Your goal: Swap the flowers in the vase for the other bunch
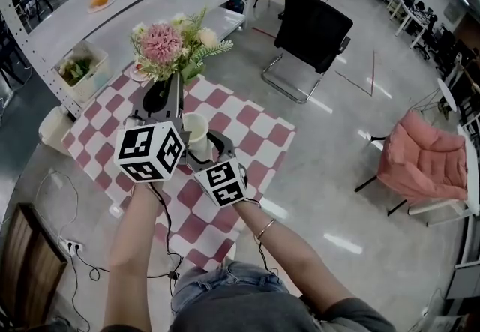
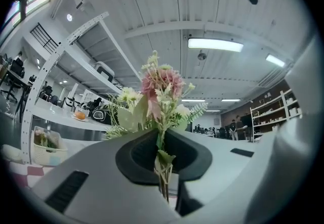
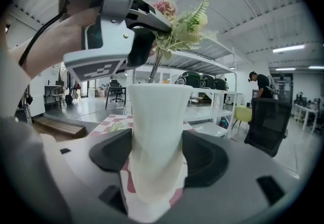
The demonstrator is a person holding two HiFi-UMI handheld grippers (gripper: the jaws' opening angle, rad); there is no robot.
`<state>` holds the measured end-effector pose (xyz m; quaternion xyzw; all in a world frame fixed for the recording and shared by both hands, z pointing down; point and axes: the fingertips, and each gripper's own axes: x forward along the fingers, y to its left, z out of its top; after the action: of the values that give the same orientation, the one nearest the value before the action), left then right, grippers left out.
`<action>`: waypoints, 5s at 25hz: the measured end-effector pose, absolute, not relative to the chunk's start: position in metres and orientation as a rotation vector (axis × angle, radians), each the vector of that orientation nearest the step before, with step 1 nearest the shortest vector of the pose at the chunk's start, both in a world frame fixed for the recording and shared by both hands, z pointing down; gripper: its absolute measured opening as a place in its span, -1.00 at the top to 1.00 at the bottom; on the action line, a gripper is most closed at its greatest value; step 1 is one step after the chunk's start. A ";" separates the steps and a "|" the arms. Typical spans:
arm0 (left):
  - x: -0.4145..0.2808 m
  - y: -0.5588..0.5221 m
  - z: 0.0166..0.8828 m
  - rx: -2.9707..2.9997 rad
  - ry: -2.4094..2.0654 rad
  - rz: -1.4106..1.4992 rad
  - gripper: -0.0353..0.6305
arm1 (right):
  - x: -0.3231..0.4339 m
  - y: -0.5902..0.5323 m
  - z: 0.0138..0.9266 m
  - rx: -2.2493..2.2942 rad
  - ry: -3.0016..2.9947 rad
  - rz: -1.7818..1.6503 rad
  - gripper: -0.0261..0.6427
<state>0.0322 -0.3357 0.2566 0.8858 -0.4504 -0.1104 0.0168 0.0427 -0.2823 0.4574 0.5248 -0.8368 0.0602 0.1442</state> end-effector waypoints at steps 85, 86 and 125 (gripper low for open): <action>-0.025 -0.237 0.424 2.573 -1.243 0.135 0.39 | 0.052 -0.257 0.474 1.618 -2.378 0.220 -0.02; -0.025 -0.236 0.425 2.568 -1.242 0.135 0.40 | 0.053 -0.254 0.474 1.624 -2.376 0.227 -0.02; -0.084 -0.175 0.461 2.521 -1.234 0.211 0.81 | 0.033 -0.136 0.434 1.764 -2.366 0.289 0.89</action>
<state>-0.0844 -0.1752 0.4613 0.8837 -0.4325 0.0740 0.1629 0.0332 -0.1357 0.4342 0.5926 -0.7947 0.0970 0.0882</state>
